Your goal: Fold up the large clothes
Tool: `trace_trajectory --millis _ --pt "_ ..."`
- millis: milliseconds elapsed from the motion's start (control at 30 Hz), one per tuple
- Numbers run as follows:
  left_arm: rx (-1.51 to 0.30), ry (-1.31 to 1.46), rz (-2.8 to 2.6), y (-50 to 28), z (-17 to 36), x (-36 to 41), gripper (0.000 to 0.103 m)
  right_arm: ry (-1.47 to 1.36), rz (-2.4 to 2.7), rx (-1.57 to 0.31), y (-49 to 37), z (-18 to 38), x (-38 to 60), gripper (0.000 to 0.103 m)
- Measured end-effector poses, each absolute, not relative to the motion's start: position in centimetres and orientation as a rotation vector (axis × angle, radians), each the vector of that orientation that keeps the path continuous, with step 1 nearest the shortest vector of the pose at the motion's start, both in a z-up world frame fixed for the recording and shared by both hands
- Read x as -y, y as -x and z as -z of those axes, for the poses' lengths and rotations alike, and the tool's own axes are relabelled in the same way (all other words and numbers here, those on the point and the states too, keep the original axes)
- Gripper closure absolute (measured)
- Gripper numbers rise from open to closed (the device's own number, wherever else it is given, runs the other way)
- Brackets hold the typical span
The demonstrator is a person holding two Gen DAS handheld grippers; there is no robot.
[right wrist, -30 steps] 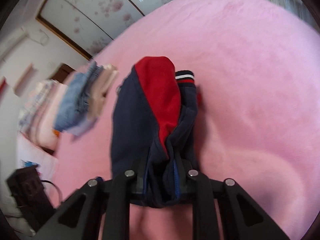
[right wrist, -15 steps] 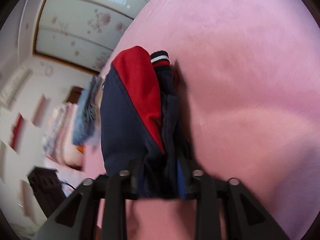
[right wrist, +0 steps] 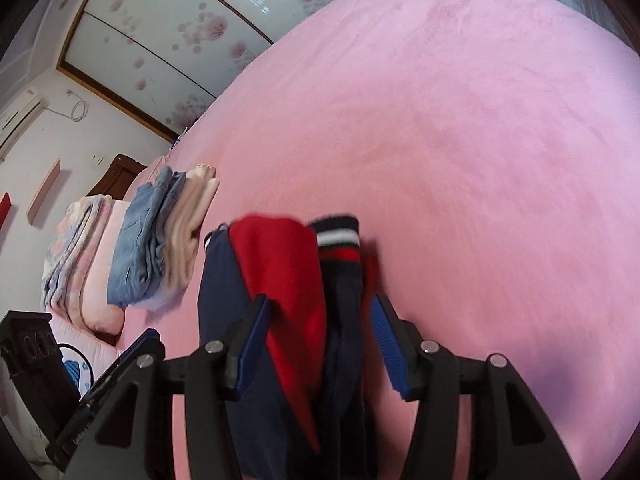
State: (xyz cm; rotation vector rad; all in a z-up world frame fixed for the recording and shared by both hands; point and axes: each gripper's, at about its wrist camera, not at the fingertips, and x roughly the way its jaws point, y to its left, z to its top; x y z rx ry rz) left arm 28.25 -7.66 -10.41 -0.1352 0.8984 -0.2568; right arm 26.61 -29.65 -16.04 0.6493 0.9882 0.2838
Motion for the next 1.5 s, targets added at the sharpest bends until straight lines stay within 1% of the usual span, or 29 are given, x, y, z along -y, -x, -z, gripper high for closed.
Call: trace_trajectory --millis 167,200,233,267,400,567,600,633,700,1233,1267,1333,1400,1500 --pt "-0.922 0.163 0.249 -30.6 11.4 8.5 0.023 -0.556 -0.305 -0.947 -28.2 15.4 28.0 0.052" --pt "-0.932 0.165 0.245 -31.0 11.9 8.7 0.023 -0.518 -0.292 -0.943 -28.4 15.6 27.7 0.068" --pt "-0.948 0.160 0.233 -31.2 12.5 8.9 0.023 -0.474 -0.262 -0.962 -28.7 16.2 27.6 0.090" --pt "-0.971 0.152 0.217 -31.6 13.3 9.1 0.023 -0.457 -0.238 -0.996 -29.1 17.1 27.6 0.091" --pt "-1.037 0.215 0.210 -32.3 16.0 8.4 0.023 -0.525 -0.204 -1.017 -28.8 19.4 28.8 0.091" --pt "-1.036 0.260 0.227 -32.0 16.1 7.4 0.023 -0.590 -0.213 -1.003 -28.2 19.6 29.7 0.090" --pt "-1.035 0.256 0.224 -31.8 15.8 7.3 0.023 -0.593 -0.216 -0.997 -28.0 19.4 29.8 0.089" --pt "-1.033 0.252 0.222 -31.7 15.6 7.2 0.023 -0.598 -0.218 -0.993 -27.8 19.0 29.9 0.085" --pt "-1.023 0.240 0.213 -31.4 14.9 7.2 0.023 -0.586 -0.211 -0.976 -27.3 18.0 30.0 0.084" --pt "-0.963 0.158 0.227 -27.6 9.5 9.4 0.023 -0.462 -0.217 -0.825 -21.7 10.6 29.2 0.084" --pt "-0.959 0.157 0.235 -27.4 9.1 9.5 0.022 -0.448 -0.217 -0.817 -21.5 10.1 29.0 0.084" --pt "-0.958 0.147 0.247 -26.9 8.4 9.7 0.015 -0.419 -0.224 -0.802 -21.1 9.3 28.6 0.084" --pt "-0.958 0.159 0.268 -26.4 7.9 9.7 0.005 -0.388 -0.224 -0.789 -20.6 8.6 28.3 0.084" --pt "-0.967 0.163 0.293 -25.8 7.1 9.8 0.004 -0.340 -0.230 -0.770 -20.0 7.5 27.6 0.084"
